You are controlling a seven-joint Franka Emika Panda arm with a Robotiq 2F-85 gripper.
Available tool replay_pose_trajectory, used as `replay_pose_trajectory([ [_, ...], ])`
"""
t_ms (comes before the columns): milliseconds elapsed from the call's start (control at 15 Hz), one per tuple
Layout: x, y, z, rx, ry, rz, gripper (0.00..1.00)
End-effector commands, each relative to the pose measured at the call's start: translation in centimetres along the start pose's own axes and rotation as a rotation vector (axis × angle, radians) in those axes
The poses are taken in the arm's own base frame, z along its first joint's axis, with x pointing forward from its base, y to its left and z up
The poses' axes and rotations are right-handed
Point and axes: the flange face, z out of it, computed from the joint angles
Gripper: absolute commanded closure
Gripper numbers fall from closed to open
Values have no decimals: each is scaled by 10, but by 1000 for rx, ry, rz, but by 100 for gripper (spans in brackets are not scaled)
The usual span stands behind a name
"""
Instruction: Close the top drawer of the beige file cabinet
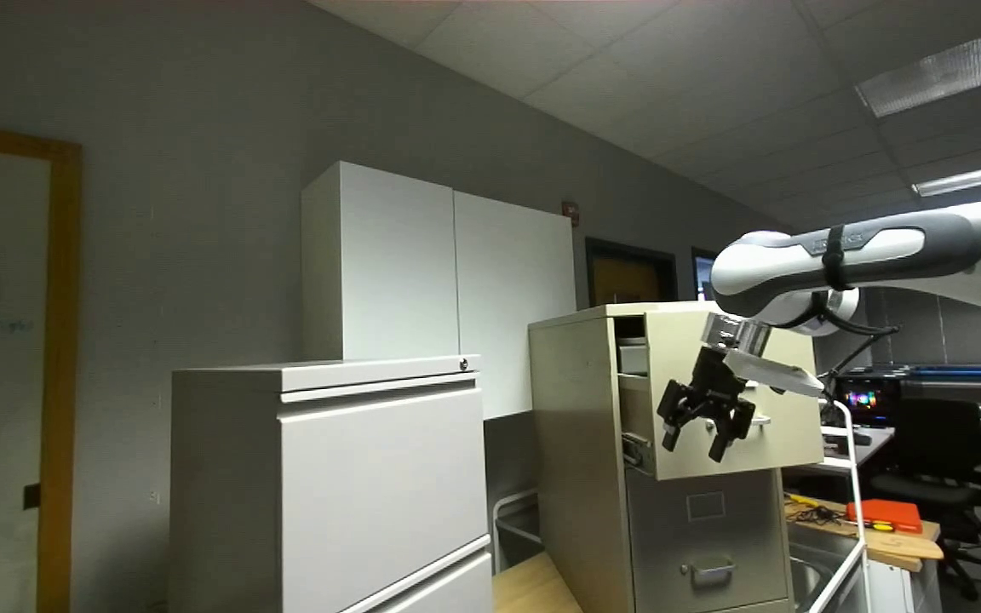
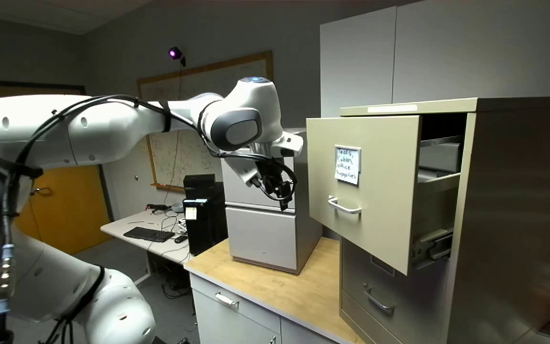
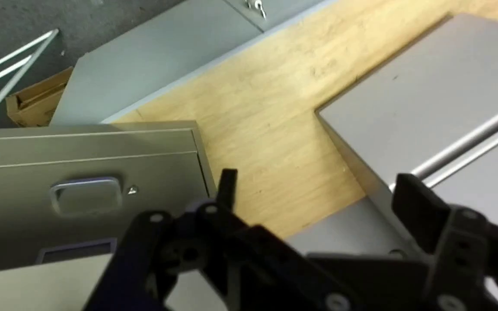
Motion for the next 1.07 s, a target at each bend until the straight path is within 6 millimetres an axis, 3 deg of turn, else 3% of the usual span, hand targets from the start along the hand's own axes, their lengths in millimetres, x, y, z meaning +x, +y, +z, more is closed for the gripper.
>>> replay_pose_trajectory([
  [0, 15, 8, -25, 20, 144, 140, 37],
  [533, 25, 23, -55, 25, 508, 416, 98],
  [733, 29, 26, -57, 28, 650, 503, 100],
  [1000, 34, 27, -42, 18, 779, 571, 100],
])
